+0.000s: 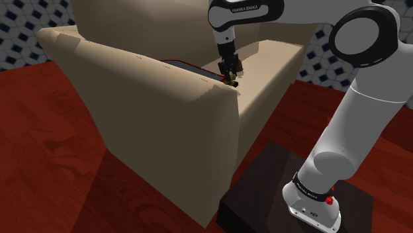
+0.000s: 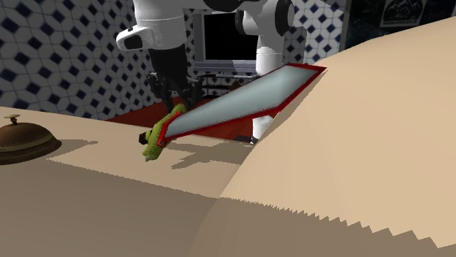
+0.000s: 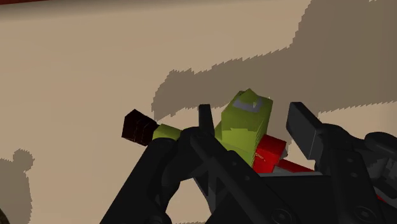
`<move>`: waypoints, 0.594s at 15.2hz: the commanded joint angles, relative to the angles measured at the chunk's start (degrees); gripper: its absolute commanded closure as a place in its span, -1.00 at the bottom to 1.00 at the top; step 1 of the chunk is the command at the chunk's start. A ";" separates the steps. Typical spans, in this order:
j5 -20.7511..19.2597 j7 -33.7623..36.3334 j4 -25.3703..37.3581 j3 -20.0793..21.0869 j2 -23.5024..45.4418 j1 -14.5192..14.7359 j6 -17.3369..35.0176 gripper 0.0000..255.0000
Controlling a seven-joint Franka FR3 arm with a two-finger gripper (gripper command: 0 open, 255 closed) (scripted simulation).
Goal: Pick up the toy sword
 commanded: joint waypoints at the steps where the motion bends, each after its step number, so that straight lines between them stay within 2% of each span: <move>1: 0.00 -0.11 1.23 0.05 -0.11 0.05 -1.31 1.00; 9: -0.05 -0.99 8.57 0.06 0.82 0.12 -7.66 1.00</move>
